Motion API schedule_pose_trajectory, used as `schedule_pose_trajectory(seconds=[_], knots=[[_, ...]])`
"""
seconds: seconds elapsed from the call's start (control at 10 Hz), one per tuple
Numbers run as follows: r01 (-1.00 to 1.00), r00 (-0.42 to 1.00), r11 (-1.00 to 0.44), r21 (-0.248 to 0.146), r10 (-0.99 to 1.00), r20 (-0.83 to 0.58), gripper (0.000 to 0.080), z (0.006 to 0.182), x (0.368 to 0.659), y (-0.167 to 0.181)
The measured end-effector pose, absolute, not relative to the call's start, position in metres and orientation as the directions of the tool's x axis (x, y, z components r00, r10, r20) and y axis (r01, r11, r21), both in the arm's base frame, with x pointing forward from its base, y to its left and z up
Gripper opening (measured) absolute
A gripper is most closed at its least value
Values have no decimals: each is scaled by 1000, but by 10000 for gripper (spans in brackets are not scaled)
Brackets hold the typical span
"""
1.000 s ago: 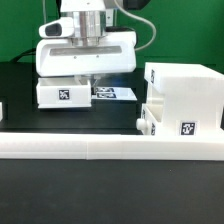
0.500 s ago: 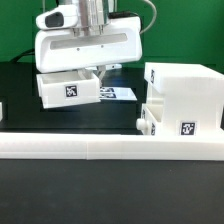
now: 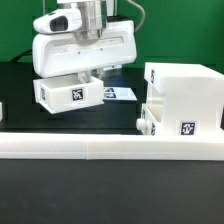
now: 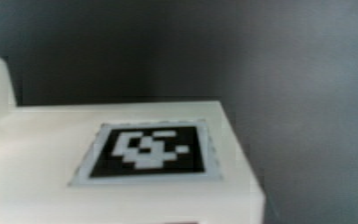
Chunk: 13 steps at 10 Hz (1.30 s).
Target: Assemble drawer
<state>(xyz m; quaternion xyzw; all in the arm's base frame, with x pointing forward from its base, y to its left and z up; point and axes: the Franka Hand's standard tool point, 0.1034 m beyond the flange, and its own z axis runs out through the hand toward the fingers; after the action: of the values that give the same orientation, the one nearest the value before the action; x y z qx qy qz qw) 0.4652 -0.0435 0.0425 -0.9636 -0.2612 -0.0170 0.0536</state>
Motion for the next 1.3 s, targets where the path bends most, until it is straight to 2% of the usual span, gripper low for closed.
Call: schedule_pose_trajectory(seconds=[0.2, 0.5, 0.6, 0.7, 0.8, 1.0, 1.1, 1.3], knots=[[675, 738, -736, -60, 672, 63, 42, 46, 474, -42], [776, 631, -628, -53, 773, 65, 42, 43, 471, -45], [848, 530, -529, -42, 845, 66, 42, 43, 471, -47], [931, 365, -364, -15, 929, 59, 42, 45, 474, -50], [952, 306, -305, -15, 951, 51, 42, 47, 477, -50], [997, 74, -74, 9, 997, 25, 42, 50, 488, -50], [1000, 28, -28, 5, 999, 19, 42, 51, 490, -50], [1000, 30, -30, 3, 999, 19, 42, 50, 489, -50]])
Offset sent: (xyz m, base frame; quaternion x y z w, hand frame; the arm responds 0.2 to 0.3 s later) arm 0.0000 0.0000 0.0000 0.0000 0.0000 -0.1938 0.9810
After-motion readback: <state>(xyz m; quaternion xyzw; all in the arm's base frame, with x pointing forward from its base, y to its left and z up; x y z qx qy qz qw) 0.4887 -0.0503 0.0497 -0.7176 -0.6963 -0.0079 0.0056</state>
